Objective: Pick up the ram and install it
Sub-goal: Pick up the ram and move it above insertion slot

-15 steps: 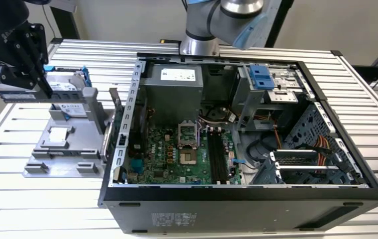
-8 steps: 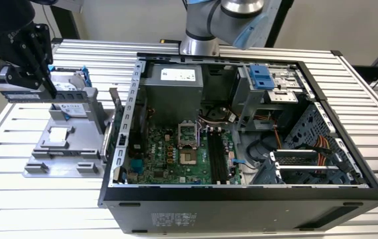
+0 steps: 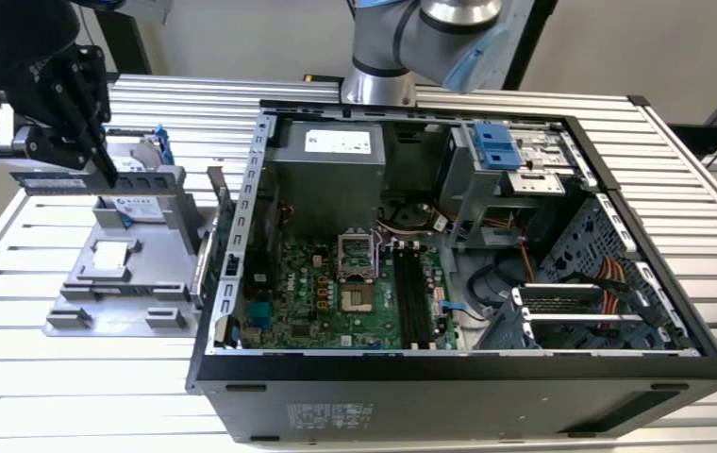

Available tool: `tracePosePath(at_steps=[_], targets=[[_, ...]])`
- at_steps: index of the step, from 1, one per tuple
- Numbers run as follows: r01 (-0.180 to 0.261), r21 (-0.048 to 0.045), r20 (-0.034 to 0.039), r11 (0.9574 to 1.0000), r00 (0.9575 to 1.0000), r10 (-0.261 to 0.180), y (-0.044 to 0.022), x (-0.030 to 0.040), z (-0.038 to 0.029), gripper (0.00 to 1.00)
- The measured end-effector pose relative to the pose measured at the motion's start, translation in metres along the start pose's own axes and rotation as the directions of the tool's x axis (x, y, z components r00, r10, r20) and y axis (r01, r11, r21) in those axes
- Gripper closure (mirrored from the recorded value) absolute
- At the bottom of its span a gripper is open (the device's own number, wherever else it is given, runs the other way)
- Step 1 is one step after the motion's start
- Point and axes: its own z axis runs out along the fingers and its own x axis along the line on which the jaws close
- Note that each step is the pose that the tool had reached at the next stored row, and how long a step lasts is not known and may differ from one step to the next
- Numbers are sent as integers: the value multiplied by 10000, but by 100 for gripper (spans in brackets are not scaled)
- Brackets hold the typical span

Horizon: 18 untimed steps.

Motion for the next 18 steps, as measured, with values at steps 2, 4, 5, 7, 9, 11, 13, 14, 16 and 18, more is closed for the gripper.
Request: tracePosePath(at_steps=[2, 4, 5, 7, 9, 11, 13, 14, 16, 18], targets=[[0, 0, -1, 10000, 10000, 0, -20, 0, 0, 100], [0, 0, -1, 10000, 10000, 0, -40, 0, 1, 100], [0, 0, 0, 10000, 10000, 0, -49, -1, 2, 100], [0, -1, -1, 10000, 10000, 0, -69, -1, 2, 100], [0, 0, -1, 10000, 10000, 0, -89, -1, 2, 100], [0, 0, -1, 10000, 10000, 0, -109, -1, 3, 100], [0, 0, -1, 10000, 10000, 0, -128, -1, 4, 100], [0, 0, -2, 10000, 10000, 0, -137, -1, 4, 100], [0, 0, -1, 10000, 10000, 0, -158, -2, 5, 100], [0, 0, -2, 10000, 10000, 0, -177, -1, 5, 100]])
